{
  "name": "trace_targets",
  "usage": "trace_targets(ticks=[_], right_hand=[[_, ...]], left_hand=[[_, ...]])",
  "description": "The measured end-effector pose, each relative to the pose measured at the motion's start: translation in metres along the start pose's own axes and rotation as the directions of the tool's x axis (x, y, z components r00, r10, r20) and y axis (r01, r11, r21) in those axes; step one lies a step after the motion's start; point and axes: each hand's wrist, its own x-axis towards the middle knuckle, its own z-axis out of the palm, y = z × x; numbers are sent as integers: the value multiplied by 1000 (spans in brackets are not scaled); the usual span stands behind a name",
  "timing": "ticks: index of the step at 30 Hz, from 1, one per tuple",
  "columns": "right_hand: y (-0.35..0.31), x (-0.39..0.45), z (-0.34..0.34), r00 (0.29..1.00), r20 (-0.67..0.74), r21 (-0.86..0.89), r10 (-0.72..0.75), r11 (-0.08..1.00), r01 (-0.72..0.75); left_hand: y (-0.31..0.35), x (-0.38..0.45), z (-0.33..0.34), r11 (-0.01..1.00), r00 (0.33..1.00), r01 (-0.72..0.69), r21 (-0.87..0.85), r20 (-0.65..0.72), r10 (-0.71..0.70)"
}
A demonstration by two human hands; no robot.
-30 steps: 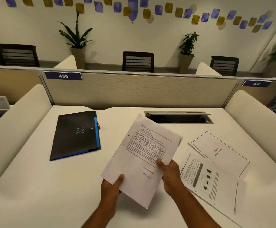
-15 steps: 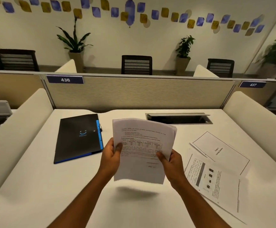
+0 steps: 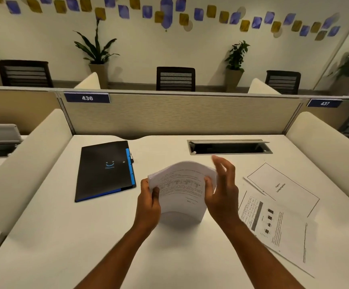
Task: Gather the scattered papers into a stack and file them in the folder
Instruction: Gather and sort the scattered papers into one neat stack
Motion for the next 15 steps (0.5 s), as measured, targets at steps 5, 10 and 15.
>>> trace_targets(ticks=[5, 10, 15], right_hand=[[-5, 11, -3, 988, 112, -237, -109, 962, 133], [0, 16, -2, 978, 193, -293, -76, 947, 131], [-3, 21, -3, 975, 184, -197, -127, 967, 163]], left_hand=[[-1, 0, -2, 1000, 1000, 9, 5, 14, -9], [-3, 1, -1, 1000, 1000, 11, 11, 12, -11], [-4, 3, -1, 1000, 1000, 20, 18, 5, -20]])
